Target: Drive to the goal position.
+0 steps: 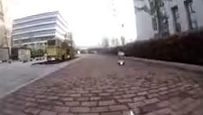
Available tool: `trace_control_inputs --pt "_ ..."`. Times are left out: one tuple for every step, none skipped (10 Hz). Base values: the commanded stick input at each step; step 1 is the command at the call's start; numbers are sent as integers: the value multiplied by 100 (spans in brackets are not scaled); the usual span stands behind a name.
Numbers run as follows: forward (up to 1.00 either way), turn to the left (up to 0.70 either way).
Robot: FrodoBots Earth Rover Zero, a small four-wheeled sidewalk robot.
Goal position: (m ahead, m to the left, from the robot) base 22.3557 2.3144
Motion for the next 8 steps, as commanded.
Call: trace_control_inputs --pt "70 0" --pt "70 0" --pt "70 0" --pt "70 0" --pt "70 0" --pt "70 -1" --pt "70 -5" --pt "70 -13"
